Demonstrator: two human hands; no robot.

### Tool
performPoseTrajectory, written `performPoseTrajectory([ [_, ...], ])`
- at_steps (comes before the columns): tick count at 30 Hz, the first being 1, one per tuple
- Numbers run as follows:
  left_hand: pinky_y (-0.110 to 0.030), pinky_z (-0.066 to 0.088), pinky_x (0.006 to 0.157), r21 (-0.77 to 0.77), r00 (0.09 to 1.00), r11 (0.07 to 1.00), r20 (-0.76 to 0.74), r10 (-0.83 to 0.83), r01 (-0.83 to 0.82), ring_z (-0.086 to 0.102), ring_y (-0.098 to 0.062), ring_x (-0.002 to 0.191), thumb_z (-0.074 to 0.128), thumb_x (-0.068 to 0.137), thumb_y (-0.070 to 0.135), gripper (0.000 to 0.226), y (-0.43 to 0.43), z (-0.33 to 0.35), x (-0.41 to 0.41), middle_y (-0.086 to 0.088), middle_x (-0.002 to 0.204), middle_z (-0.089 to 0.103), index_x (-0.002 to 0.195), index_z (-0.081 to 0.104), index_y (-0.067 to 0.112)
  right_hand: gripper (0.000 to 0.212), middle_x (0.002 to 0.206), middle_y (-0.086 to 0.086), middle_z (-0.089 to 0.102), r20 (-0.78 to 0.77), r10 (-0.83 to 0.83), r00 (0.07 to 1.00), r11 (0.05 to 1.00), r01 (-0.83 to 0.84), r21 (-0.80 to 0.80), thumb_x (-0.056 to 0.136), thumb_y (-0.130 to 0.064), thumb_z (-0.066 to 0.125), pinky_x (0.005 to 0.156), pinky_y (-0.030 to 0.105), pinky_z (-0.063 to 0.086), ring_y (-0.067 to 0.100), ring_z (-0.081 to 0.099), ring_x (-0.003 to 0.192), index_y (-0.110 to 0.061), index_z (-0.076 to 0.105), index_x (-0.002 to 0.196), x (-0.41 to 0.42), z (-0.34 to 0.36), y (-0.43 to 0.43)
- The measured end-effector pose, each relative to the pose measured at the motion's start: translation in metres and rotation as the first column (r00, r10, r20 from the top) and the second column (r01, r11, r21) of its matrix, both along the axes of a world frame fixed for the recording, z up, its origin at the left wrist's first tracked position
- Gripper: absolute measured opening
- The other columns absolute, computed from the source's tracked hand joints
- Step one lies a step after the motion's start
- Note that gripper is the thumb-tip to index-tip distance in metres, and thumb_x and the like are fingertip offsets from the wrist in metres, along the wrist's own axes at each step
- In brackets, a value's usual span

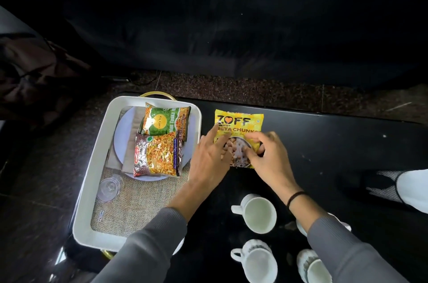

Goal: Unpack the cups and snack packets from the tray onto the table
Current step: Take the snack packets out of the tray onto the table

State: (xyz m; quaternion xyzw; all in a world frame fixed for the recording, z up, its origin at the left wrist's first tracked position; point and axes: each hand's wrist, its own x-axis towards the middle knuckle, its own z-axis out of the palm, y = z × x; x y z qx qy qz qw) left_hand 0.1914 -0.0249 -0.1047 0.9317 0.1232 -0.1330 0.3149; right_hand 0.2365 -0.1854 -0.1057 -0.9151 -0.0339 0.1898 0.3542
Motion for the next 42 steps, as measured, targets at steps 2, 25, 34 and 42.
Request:
performPoseTrajectory([
  [2, -0.044, 0.04, 0.112, 0.018, 1.0, 1.0, -0.002, -0.013, 0.013, 0.038, -0.027, 0.143, 0.056, 0.1, 0.024, 0.051, -0.001, -0.001, -0.002, -0.005, 0.167, 0.024, 0.15, 0.046, 0.023, 0.031, 0.104, -0.004, 0.049, 0.006, -0.001, 1.0, 0.999, 0.002, -0.038, 0.093, -0.024, 0.073, 0.075, 0.027, 0.049, 0.011, 0.054, 0.087, -0.029, 0.068, 0.123, 0.0, 0.001, 0.004],
  [25, -0.037, 0.045, 0.079, -0.163, 0.699, 0.681, -0.118, 0.705, -0.714, 0.06, -0.021, 0.102, 0.056, 0.098, 0.043, 0.038, 0.144, 0.012, -0.103, -0.001, 0.115, 0.058, 0.122, 0.05, 0.013, 0.056, 0.111, -0.001, 0.067, -0.278, -0.027, 0.96, 0.999, 0.038, 0.035, 0.088, -0.056, 0.072, 0.052, 0.019, 0.042, 0.019, 0.067, 0.09, -0.015, 0.053, 0.121, -0.051, 0.014, 0.17],
  [34, -0.03, 0.062, 0.071, -0.81, 0.667, 0.132, -0.364, 0.65, -0.571, 0.077, -0.027, 0.079, 0.076, 0.087, 0.028, 0.03, 0.172, 0.016, -0.111, -0.013, 0.091, 0.078, 0.108, 0.065, 0.009, 0.062, 0.105, 0.011, 0.081, -0.635, 0.026, 0.772, 0.889, 0.273, 0.368, 0.056, -0.029, 0.096, 0.095, 0.045, 0.059, 0.033, 0.074, 0.106, -0.009, 0.074, 0.11, -0.049, 0.006, 0.159],
  [42, -0.032, 0.063, 0.071, -0.863, 0.686, -0.047, -0.431, 0.587, -0.502, 0.075, -0.016, 0.093, 0.09, 0.066, 0.019, 0.033, 0.168, 0.026, -0.096, -0.006, 0.11, 0.078, 0.096, 0.079, 0.018, 0.057, 0.116, 0.0, 0.079, -0.567, 0.308, 0.764, 0.828, 0.078, 0.555, 0.067, -0.03, 0.096, 0.104, 0.037, 0.052, 0.016, 0.072, 0.113, -0.021, 0.072, 0.117, -0.039, 0.026, 0.144],
])
